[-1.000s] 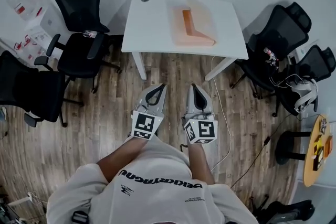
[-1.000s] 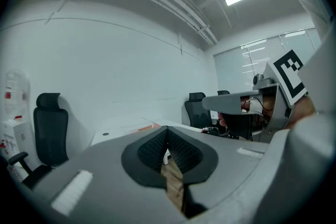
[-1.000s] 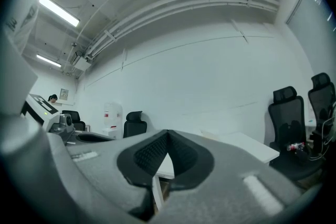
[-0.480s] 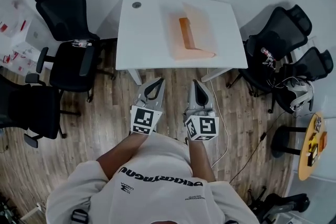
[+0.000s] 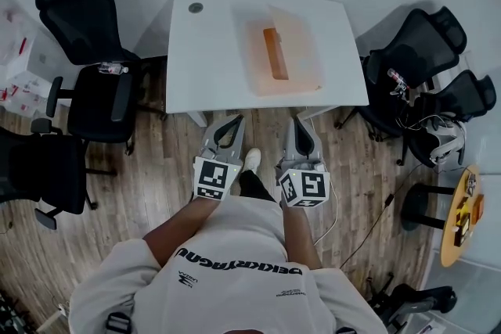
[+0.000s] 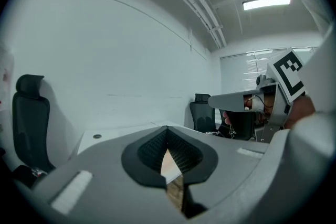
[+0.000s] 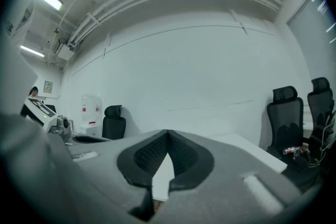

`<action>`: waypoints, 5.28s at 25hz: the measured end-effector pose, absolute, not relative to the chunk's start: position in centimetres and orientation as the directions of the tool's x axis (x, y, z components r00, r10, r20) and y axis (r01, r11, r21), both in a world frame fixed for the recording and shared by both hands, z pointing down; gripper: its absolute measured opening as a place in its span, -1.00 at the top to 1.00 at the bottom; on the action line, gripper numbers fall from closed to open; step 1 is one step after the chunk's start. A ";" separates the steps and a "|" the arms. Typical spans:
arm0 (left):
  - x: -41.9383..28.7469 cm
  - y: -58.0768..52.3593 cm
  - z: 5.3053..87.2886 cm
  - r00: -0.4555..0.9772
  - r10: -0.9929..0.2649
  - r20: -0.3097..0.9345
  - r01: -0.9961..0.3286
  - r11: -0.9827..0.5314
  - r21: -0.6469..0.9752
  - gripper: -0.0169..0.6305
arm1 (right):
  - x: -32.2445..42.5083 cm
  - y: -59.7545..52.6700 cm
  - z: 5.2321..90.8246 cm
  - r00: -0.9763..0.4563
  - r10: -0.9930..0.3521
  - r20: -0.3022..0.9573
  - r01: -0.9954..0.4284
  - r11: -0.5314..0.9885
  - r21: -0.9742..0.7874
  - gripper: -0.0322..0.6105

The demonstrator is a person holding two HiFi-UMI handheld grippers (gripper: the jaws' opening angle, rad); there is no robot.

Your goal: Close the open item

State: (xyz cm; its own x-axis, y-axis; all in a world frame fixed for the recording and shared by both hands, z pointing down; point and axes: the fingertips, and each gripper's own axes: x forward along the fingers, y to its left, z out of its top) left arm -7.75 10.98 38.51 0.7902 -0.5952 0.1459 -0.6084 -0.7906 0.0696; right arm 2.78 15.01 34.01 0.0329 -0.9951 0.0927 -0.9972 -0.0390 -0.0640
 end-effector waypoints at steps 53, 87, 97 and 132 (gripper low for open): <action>2.6 -11.1 51.2 0.573 -0.682 0.454 -0.811 -0.550 0.198 0.94 | 18.9 -8.7 48.7 -0.245 -0.833 0.496 -0.968 0.182 -0.174 0.91; 5.1 -10.9 59.2 0.629 -0.527 0.571 -0.763 -0.560 0.324 0.94 | 17.5 -9.5 53.8 -0.295 -0.741 0.604 -0.954 0.191 -0.231 0.91; 6.0 -10.3 60.7 0.651 -0.472 0.595 -0.742 -0.560 0.368 0.94 | 16.8 -9.3 54.9 -0.316 -0.720 0.617 -0.947 0.199 -0.253 0.91; 5.9 -10.0 62.6 0.686 -0.401 0.607 -0.712 -0.540 0.448 0.88 | 14.1 -9.6 58.5 -0.351 -0.631 0.692 -0.936 0.250 -0.248 0.91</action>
